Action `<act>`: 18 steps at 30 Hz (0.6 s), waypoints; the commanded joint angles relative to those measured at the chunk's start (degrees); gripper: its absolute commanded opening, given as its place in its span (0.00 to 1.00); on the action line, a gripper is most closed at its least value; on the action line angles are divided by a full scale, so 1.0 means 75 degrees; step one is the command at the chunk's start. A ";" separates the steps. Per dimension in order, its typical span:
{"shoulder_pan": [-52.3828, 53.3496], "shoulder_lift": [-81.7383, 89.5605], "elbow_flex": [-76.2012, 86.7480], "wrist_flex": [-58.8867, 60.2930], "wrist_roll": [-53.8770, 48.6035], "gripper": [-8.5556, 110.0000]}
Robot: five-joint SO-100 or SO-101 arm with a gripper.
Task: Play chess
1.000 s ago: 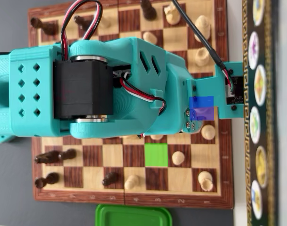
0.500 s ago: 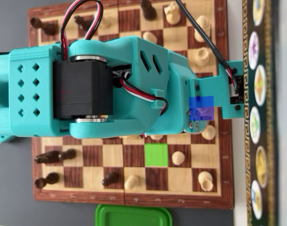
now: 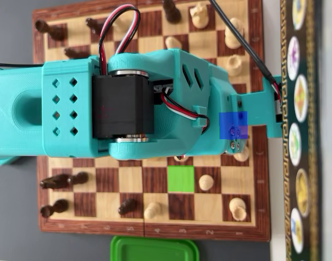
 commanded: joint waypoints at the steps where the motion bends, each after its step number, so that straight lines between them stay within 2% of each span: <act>1: 0.0094 0.0129 -0.0316 -0.0012 -0.0012 0.21; 16: 0.0094 0.0129 -0.0363 0.0152 -0.0012 0.20; 18: 0.0094 0.0129 -0.0363 0.0176 -0.0012 0.18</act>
